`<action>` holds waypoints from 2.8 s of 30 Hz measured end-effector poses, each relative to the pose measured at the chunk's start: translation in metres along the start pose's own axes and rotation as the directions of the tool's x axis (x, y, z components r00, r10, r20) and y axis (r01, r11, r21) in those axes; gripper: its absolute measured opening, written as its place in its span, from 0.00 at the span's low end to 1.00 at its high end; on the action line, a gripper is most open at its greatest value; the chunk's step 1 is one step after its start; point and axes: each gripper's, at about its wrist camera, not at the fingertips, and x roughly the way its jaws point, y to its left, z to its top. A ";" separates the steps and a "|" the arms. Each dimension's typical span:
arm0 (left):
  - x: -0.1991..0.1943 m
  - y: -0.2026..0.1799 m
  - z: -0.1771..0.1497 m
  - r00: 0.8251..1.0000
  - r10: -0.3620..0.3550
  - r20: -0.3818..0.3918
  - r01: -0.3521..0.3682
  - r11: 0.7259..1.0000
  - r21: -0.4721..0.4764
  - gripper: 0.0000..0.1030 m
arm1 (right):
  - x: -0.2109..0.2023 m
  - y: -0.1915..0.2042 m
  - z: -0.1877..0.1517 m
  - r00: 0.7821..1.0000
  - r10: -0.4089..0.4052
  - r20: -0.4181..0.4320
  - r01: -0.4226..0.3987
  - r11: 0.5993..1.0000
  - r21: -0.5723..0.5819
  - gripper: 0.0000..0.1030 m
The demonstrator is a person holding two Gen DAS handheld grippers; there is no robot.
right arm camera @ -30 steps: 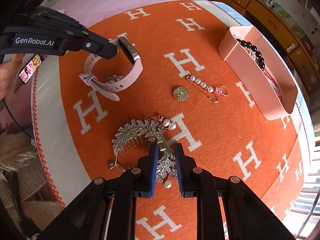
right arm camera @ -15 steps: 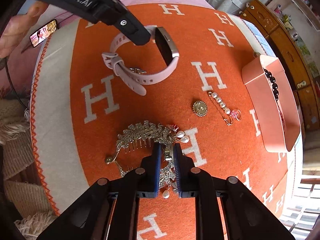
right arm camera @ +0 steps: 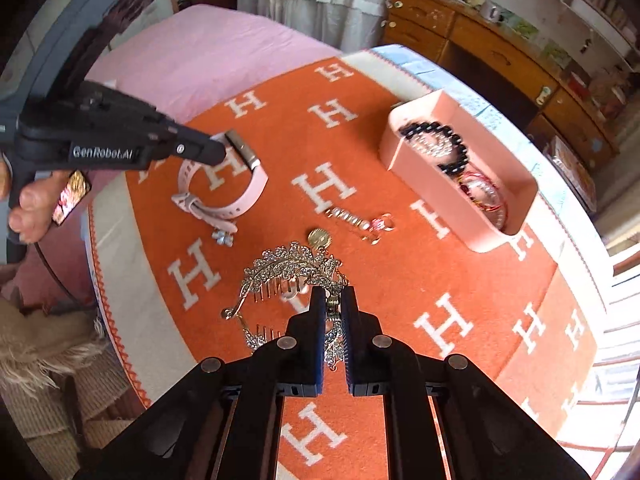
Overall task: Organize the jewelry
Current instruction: 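Carry the watch and hair comb into the pink tray and open both tools, then lift both tools out of the pink tray toward the small brooches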
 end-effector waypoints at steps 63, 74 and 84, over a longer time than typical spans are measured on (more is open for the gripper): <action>-0.021 -0.021 -0.004 0.967 0.112 0.229 -0.103 0.993 -0.052 0.49 | -0.016 -0.050 -0.043 0.941 -0.123 0.314 -0.122 0.744 0.657 0.35; -0.048 -0.020 -0.050 0.955 0.155 0.253 -0.148 0.988 -0.047 0.49 | -0.043 -0.010 -0.071 0.939 -0.135 0.316 -0.104 0.765 0.635 0.36; -0.070 -0.031 -0.084 0.952 0.139 0.273 -0.138 0.990 -0.021 0.49 | -0.056 0.023 -0.097 0.938 -0.154 0.310 -0.080 0.777 0.625 0.48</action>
